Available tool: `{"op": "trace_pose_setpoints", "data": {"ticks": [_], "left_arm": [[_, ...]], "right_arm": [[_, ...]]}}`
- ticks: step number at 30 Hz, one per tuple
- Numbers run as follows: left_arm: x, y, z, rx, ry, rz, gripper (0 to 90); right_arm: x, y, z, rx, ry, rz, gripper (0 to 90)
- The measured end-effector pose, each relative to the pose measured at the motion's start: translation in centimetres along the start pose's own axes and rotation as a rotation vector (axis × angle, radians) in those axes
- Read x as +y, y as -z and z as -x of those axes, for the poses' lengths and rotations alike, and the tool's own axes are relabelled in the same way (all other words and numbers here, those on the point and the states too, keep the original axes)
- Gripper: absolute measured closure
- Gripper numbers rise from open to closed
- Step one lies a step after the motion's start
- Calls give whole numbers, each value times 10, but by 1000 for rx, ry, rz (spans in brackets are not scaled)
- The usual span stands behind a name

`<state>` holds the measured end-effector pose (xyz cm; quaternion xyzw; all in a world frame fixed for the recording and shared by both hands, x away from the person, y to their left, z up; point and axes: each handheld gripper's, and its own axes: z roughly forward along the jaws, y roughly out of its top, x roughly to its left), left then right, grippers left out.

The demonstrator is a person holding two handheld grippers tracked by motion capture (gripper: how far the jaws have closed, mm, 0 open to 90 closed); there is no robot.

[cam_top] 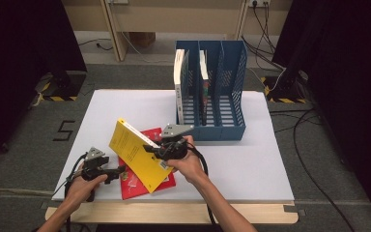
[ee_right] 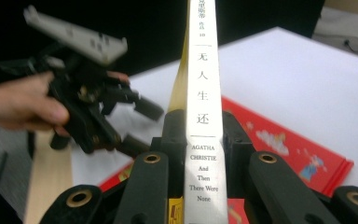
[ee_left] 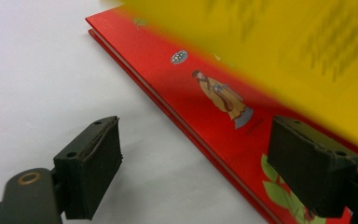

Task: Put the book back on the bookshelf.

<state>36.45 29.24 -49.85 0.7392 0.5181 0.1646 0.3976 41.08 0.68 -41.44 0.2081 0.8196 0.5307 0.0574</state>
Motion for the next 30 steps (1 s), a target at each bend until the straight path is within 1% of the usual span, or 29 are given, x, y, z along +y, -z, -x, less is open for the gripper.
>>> {"op": "trace_pose_setpoints", "data": {"ticks": [2, 3, 7, 9, 11, 13, 15, 16, 19, 22, 24, 26, 27, 28, 29, 30], "left_arm": [[-1, 0, 1, 0, -10, -10, 166], [-1, 1, 1, -2, -8, -5, 169], [-1, -1, 0, -4, -6, -11, 169], [-1, -1, 1, -4, -5, -12, 165], [-2, -2, 3, -7, -1, -9, 163], [-2, -2, 3, -7, 1, -9, 163], [-2, -2, 4, -5, -1, -9, 155], [-2, -3, 4, -4, -2, -8, 154], [-2, -3, 5, -2, 0, -6, 151], [-3, -3, 5, 3, 3, -4, 148], [-3, -3, 6, 6, 3, -4, 150], [-3, -3, 6, 8, 3, -2, 150], [-3, -4, 6, 8, 4, -2, 150], [-3, -3, 6, 8, 4, -3, 150], [-3, -3, 6, 8, 4, -3, 150], [-3, -3, 6, 8, 4, -3, 150]], "right_arm": [[-4, -4, -1, -17, 4, -27, 762], [-6, -4, 0, -21, -13, -33, 761], [-6, -3, 3, -20, -33, -49, 755], [-5, -4, 4, -19, -36, -58, 752], [-3, -5, 4, -8, -39, -80, 747], [-3, -7, 4, -17, -54, -96, 738], [-3, -7, 7, -13, -59, -111, 720], [-2, -7, 7, -16, -56, -130, 718], [-1, -8, 11, -9, -78, -160, 710], [1, -12, 16, -17, -92, -196, 693], [2, -15, 18, -7, -104, -214, 688], [4, -17, 21, 19, -127, -230, 685], [4, -20, 23, 33, -136, -248, 677], [5, -22, 24, 37, -144, -260, 671], [5, -26, 25, 41, -142, -278, 661], [7, -28, 25, 34, -133, -298, 654]]}}
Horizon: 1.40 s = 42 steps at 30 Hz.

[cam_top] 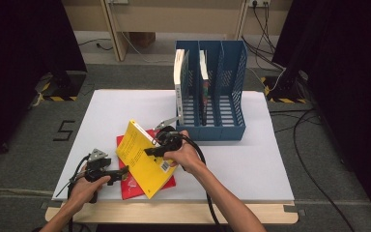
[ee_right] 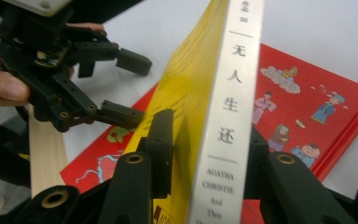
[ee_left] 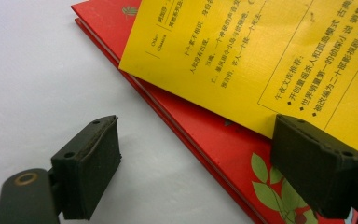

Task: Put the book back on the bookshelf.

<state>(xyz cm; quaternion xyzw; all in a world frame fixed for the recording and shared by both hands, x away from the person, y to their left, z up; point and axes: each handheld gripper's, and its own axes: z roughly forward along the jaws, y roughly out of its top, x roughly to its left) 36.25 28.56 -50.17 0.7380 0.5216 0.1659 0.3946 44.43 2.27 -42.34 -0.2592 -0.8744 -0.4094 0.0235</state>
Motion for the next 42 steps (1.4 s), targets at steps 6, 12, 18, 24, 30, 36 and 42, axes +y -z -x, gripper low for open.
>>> {"op": "trace_pose_setpoints", "data": {"ticks": [6, 12, 18, 24, 30, 36, 42], "left_arm": [[0, 0, 0, 0, -1, 0, 150], [0, 1, -1, -10, 1, 3, 152], [4, 6, -10, 14, 42, 47, 163], [3, 5, -13, 32, 39, 36, 166], [2, 4, -12, 36, 24, 31, 167], [2, 4, -12, 32, 20, 28, 167], [2, 4, -11, 31, 15, 25, 167]], "right_arm": [[7, -4, 1, 14, -9, -47, 671], [3, 0, -4, 3, 47, -2, 695], [-10, 12, -3, 1, 32, 146, 708], [-6, 25, -7, -24, 60, 297, 720], [7, 23, -17, -74, 143, 435, 732], [16, 12, -17, -88, 168, 489, 739], [11, 4, -17, -139, 188, 563, 739]]}}
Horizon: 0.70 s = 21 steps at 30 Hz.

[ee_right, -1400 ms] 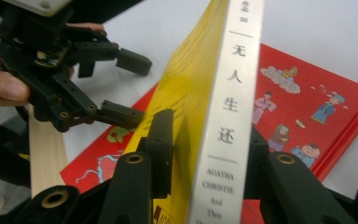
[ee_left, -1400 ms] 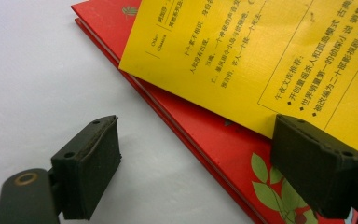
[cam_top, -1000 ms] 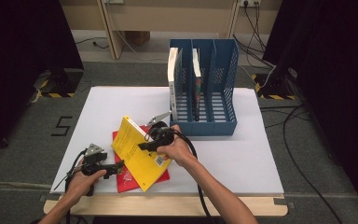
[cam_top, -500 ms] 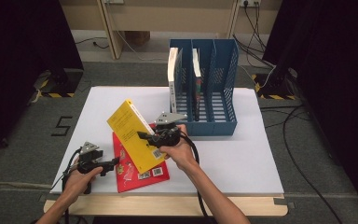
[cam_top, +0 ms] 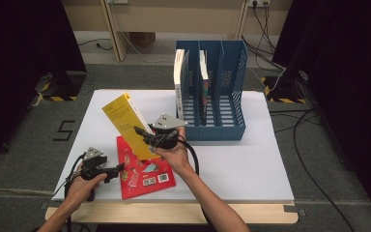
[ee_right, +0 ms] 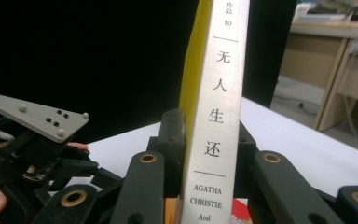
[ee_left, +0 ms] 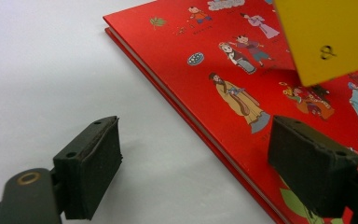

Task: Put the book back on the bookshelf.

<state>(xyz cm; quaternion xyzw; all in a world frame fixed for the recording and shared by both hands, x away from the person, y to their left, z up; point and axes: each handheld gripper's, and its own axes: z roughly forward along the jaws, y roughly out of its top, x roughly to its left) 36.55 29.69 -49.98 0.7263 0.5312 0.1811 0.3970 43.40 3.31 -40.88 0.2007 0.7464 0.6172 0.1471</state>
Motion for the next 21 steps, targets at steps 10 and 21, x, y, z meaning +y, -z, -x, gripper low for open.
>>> {"op": "trace_pose_setpoints", "data": {"ticks": [10, 21], "left_arm": [[0, 0, 1, 5, -3, -1, 168], [0, 0, -2, 11, 2, 5, 169]], "right_arm": [[-20, 27, 1, -1, -3, 88, 742], [-32, 44, 1, -3, 7, 96, 753]]}}
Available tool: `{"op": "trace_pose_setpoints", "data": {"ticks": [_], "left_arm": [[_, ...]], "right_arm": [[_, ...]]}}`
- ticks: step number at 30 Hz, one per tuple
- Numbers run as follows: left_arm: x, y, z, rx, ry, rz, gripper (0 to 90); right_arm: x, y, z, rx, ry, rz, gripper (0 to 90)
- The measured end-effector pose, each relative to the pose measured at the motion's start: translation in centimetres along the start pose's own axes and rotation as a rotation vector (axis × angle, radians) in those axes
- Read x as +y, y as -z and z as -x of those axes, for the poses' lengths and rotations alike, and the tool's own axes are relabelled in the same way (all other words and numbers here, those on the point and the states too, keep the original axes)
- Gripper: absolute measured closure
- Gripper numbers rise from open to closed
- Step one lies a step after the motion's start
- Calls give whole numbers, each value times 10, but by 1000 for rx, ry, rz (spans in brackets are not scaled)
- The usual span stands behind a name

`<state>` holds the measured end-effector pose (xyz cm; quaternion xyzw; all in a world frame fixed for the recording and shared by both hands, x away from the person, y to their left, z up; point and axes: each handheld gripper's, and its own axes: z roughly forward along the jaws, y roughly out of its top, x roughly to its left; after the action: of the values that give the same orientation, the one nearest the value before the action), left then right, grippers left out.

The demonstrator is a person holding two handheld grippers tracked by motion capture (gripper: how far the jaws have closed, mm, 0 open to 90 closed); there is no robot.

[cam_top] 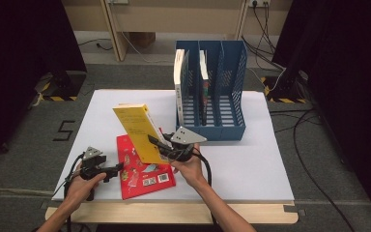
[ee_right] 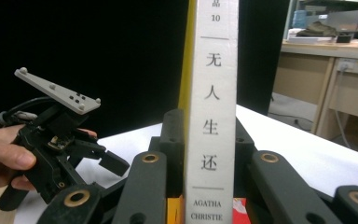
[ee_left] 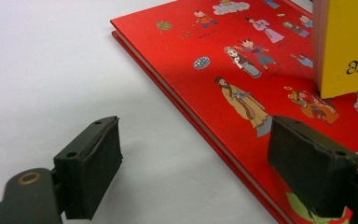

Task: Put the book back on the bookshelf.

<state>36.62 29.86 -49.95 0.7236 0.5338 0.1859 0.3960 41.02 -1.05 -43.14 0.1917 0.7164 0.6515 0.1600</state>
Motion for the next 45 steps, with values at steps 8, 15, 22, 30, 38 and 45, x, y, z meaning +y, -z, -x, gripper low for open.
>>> {"op": "trace_pose_setpoints", "data": {"ticks": [8, 15, 22, 30, 38, 45], "left_arm": [[-1, -1, 1, -1, -6, -2, 171], [-1, -1, 2, -5, -24, -5, 169], [-2, 3, -5, 7, -13, 4, 171], [-4, 5, -18, 64, -41, -37, 170], [-6, 4, -17, 82, -103, -49, 169], [-6, 4, -16, 84, -105, -47, 168]], "right_arm": [[-10, 23, -2, 3, -8, -25, 753], [-21, 41, -1, -9, -32, -57, 751], [-26, 48, 0, -10, -35, -80, 750], [-26, 49, -1, -6, -25, -83, 746], [-28, 51, -1, -16, -29, -94, 741], [-26, 49, -6, -6, -16, -100, 727]]}}
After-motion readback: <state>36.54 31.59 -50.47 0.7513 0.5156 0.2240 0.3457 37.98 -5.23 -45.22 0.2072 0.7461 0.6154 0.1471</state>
